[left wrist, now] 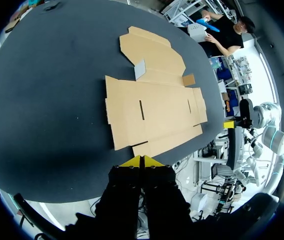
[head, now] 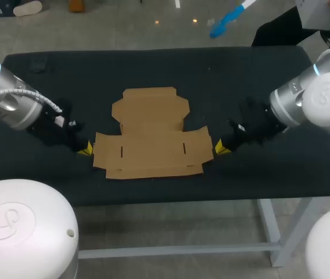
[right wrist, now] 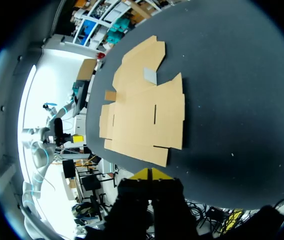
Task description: Assemble the packaging by folding the flat box into shape, placing the metal phone stand inside, and closing the box properly
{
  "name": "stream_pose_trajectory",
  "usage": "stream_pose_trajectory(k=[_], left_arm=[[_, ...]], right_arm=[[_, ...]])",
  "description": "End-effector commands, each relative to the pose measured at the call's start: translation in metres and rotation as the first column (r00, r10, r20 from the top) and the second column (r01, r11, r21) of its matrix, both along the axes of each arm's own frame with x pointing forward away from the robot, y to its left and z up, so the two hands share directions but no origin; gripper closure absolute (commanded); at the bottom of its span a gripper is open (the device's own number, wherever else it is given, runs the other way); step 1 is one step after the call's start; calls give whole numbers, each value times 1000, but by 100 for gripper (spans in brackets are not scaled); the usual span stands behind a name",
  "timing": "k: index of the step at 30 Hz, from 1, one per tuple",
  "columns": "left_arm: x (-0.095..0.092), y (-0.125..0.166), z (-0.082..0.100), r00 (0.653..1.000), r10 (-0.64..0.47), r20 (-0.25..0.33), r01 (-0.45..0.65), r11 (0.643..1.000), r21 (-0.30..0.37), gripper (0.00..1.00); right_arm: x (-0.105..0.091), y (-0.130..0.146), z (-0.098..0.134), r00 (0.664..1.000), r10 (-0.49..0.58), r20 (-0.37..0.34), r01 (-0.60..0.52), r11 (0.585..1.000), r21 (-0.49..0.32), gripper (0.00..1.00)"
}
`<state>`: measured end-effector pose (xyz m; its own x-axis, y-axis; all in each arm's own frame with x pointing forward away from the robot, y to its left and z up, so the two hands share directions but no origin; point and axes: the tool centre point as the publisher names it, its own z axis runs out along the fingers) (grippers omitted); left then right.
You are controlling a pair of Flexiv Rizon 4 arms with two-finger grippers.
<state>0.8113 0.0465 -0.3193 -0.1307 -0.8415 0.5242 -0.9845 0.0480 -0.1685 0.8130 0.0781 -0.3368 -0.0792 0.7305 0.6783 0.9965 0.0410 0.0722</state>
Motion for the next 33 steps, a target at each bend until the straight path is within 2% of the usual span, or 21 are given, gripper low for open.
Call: stream_pose_trajectory(k=[1, 7, 16, 33], left_arm=[[-15, 6, -4, 1000, 16, 23, -15, 1000, -19, 100], [-26, 7, -14, 1000, 21, 13, -21, 999, -32, 100], [-29, 0, -29, 1000, 7, -19, -8, 999, -37, 100], [-38, -8, -45, 999, -31, -19, 30, 999, -36, 100]], right_arm=[[-19, -6, 0, 999, -19, 28, 18, 1000, 13, 100], [-29, -5, -10, 1000, -2, 22, 1, 1000, 17, 100], [-38, -6, -26, 1000, 5, 9, -5, 1000, 29, 100], [-49, -2, -42, 1000, -14, -10, 14, 1000, 27, 100]])
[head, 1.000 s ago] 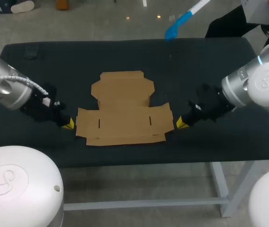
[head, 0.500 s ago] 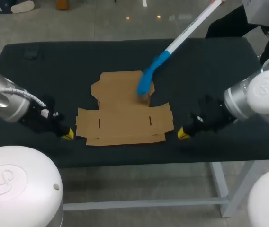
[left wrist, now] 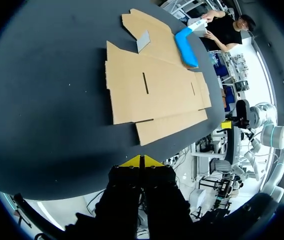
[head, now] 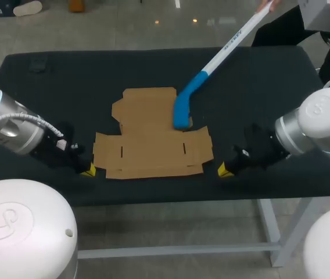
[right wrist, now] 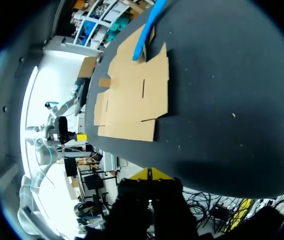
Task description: Assemble the packaging by folding the flat box into shape, placing the metal phone stand inside, and closing the box properly
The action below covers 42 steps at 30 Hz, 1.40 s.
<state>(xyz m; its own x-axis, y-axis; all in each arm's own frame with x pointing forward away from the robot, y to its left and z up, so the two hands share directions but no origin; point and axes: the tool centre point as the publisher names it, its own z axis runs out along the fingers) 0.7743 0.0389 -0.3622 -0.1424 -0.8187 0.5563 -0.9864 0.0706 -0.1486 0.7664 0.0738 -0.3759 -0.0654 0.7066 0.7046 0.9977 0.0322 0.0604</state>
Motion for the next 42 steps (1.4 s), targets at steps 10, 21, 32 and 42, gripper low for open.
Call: stream_pose_trajectory(k=[10, 21, 32, 42], left_arm=[[-5, -4, -8, 1000, -14, 10, 14, 1000, 9, 100], [1, 5, -17, 1000, 8, -6, -8, 1000, -13, 100], [1, 6, -17, 1000, 10, -9, -10, 1000, -13, 100], [1, 6, -17, 1000, 10, -9, -10, 1000, -13, 100]], right_arm=[[-6, 8, -10, 1000, -27, 6, 27, 999, -30, 100], [-6, -5, -16, 998, -62, 1, 62, 998, -3, 100], [-5, -6, -15, 998, -63, 0, 63, 998, 1, 100], [-5, -6, -15, 998, -63, 0, 63, 998, 1, 100]])
